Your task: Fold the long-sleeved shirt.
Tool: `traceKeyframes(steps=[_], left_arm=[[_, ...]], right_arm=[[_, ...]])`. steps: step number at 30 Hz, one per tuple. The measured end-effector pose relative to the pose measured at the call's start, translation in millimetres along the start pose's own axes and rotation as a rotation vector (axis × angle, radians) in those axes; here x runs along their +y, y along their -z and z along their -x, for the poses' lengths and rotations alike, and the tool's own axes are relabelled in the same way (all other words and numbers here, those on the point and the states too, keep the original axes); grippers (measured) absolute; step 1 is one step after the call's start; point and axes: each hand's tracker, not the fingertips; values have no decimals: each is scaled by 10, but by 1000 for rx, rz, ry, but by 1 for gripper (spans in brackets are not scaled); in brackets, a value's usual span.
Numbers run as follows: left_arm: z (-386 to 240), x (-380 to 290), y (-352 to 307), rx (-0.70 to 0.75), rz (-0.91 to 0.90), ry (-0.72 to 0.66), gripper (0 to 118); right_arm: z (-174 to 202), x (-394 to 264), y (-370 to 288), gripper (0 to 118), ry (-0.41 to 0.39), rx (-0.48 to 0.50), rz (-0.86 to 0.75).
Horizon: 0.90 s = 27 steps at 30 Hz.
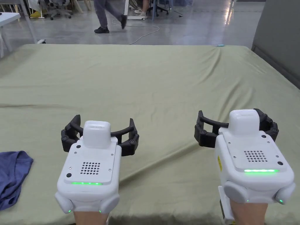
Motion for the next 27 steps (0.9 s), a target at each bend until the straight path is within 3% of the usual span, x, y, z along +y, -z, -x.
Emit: traceKeyframes(steps=[27], left_arm=[[40, 73, -83, -38, 12, -61, 118]], right_arm=[[-96, -12, -65, 118, 1, -38, 2]])
